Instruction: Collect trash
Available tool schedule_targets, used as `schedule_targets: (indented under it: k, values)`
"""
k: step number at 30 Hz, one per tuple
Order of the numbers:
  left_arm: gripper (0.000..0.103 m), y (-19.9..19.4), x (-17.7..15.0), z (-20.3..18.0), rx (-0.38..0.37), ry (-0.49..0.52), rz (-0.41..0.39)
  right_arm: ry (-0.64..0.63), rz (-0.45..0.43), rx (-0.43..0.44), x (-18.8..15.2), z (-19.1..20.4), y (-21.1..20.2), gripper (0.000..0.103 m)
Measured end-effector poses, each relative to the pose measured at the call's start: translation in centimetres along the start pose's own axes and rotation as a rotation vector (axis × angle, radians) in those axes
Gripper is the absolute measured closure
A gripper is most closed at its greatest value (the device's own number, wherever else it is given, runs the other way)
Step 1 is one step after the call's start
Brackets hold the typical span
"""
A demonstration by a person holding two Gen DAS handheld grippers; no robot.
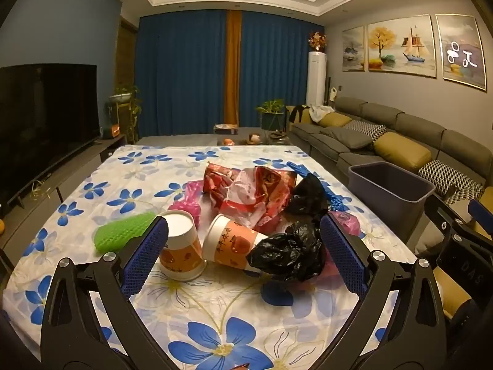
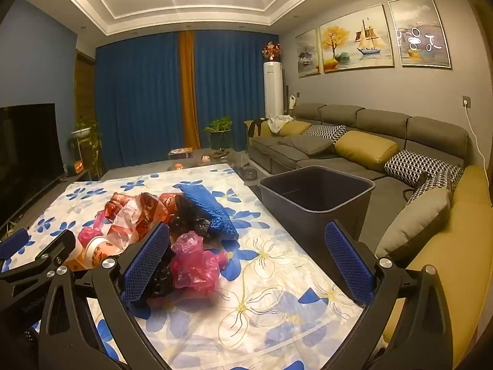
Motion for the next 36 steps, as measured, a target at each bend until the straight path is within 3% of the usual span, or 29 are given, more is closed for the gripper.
schedule_targets:
  k: [36]
  values:
    - [0.006,0.02,0.14,-0.36,-0.009,-0.005,0.000,-0.001,-0.013,-0.004,0.60,-0.31,-0.09,0.005]
Point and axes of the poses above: each gripper's, at about its wrist camera, not at the fingertips, and y roughly the way its jaws point, z to its left, x to its top, the point moved 5 cm from there along y, roughly the way its jaws point, and after that the axes turned 2 degrees about -z, right-handed, at the moved point
